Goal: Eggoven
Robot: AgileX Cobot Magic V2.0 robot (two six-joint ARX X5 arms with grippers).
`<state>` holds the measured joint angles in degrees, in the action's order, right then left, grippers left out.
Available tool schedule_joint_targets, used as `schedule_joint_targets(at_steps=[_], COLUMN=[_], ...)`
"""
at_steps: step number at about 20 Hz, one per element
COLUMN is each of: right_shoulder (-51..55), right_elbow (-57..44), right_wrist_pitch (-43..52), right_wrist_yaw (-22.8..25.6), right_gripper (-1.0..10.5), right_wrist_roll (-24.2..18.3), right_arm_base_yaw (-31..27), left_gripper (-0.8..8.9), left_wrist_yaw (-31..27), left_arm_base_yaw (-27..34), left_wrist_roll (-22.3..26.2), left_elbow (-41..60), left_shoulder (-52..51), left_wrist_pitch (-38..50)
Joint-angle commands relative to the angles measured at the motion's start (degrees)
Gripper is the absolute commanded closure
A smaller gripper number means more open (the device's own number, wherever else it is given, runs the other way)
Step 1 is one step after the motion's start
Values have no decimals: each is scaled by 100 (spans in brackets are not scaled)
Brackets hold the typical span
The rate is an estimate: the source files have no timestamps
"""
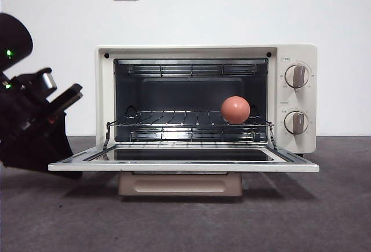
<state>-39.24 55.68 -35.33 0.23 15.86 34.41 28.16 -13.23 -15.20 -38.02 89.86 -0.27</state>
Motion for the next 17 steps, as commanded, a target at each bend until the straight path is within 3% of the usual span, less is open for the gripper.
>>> schedule_joint_targets(at_steps=[1,10,17], right_shoulder=[76,90,85], right_elbow=[70,70,70], right_wrist_pitch=[52,17,4], right_wrist_yaw=[26,133,129], right_gripper=[631,631,631], right_wrist_roll=[-26,-24,4], right_arm_base_yaw=[44,44,44], left_gripper=[807,807,807], left_wrist_yaw=[203,1351,1537], left_arm_base_yaw=[-57,-50,140], left_wrist_roll=[-48,-496,-848], left_elbow=[-33,-61,-83], left_shoulder=[114,87,-140], left_wrist_pitch=[79,822,1285])
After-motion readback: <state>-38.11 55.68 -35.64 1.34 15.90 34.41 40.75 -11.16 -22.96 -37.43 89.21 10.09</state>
